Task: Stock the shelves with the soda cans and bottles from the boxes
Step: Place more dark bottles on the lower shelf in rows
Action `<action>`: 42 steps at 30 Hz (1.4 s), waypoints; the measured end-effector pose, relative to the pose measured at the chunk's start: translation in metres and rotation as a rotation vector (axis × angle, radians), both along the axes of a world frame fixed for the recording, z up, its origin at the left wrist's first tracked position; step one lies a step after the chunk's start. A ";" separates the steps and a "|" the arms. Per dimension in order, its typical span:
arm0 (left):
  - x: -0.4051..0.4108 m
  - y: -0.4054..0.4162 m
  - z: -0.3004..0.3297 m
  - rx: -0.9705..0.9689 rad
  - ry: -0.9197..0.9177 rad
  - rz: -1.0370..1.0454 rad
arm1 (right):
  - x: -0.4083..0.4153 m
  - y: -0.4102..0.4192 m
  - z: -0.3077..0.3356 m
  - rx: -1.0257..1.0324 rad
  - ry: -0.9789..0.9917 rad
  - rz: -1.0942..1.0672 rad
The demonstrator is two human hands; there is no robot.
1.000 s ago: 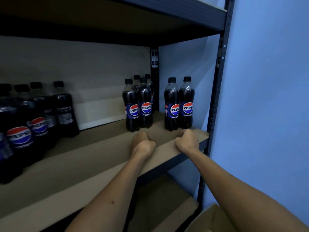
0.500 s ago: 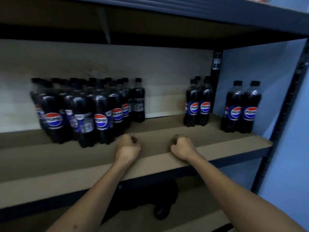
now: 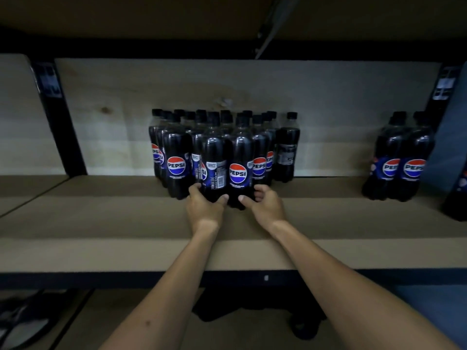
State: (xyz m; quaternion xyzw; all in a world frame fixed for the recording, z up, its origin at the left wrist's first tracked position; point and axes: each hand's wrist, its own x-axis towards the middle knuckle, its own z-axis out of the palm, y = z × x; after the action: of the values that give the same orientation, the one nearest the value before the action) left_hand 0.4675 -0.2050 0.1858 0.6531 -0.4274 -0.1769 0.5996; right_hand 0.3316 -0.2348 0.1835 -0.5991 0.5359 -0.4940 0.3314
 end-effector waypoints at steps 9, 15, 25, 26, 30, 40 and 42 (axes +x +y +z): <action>0.009 -0.016 -0.001 0.025 -0.020 -0.035 | 0.007 -0.008 0.001 -0.069 0.079 -0.036; 0.009 -0.006 -0.005 0.048 -0.137 -0.063 | -0.008 -0.001 -0.005 -0.030 -0.040 0.104; 0.013 0.018 -0.004 -0.028 0.114 -0.437 | -0.024 0.018 -0.011 -0.030 -0.073 0.146; 0.013 0.019 -0.005 -0.036 0.135 -0.433 | -0.025 0.019 -0.011 -0.035 -0.083 0.135; 0.011 0.020 -0.005 -0.043 0.132 -0.414 | -0.026 0.024 -0.011 -0.037 -0.107 0.096; 0.013 0.022 -0.005 -0.089 0.188 -0.436 | -0.021 0.022 -0.013 -0.052 0.163 0.043; 0.014 0.021 -0.006 -0.078 0.192 -0.404 | -0.021 0.023 -0.012 -0.047 0.151 0.049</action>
State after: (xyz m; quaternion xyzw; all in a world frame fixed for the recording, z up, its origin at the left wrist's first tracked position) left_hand 0.4815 -0.1836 0.1799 0.5106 -0.4970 -0.3382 0.6148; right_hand 0.3102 -0.2116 0.1711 -0.6552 0.5328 -0.4516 0.2879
